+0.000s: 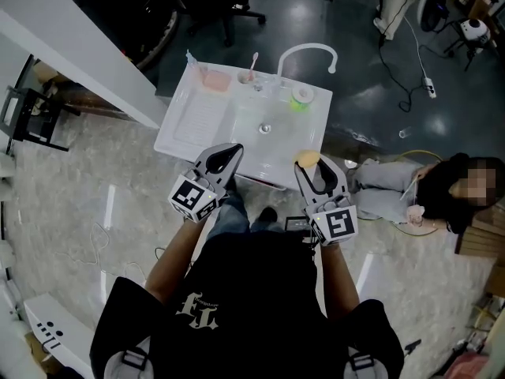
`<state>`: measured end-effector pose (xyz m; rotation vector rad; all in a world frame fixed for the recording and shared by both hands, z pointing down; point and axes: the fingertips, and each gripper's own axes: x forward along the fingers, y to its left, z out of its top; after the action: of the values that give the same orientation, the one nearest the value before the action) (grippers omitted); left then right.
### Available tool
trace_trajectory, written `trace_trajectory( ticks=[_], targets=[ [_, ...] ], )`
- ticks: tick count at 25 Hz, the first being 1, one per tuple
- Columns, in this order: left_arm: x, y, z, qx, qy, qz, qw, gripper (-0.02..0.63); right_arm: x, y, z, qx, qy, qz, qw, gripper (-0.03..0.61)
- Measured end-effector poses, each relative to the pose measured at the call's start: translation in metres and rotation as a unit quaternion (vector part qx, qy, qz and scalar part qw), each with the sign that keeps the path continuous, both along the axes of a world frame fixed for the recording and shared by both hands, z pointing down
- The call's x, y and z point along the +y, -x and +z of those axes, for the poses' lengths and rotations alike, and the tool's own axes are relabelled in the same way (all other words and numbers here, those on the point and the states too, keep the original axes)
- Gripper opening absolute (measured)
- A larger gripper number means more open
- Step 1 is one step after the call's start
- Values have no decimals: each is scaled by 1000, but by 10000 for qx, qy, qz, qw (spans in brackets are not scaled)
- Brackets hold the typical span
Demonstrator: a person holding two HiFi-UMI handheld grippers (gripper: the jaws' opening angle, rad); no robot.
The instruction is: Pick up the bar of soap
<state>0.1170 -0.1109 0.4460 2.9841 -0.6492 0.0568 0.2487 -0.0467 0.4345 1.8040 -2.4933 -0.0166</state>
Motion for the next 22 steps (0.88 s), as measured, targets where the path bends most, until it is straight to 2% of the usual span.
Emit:
trace_trajectory(
  ticks=[14,22],
  targets=[
    [-6,16,9,44,51,-229,9997,9,1,-7,10,-10,101,73,9999,187],
    [-7,12,13,-2,72,-214,9997,9,-3,-11,14,-108,135,63,9998,188]
  ],
)
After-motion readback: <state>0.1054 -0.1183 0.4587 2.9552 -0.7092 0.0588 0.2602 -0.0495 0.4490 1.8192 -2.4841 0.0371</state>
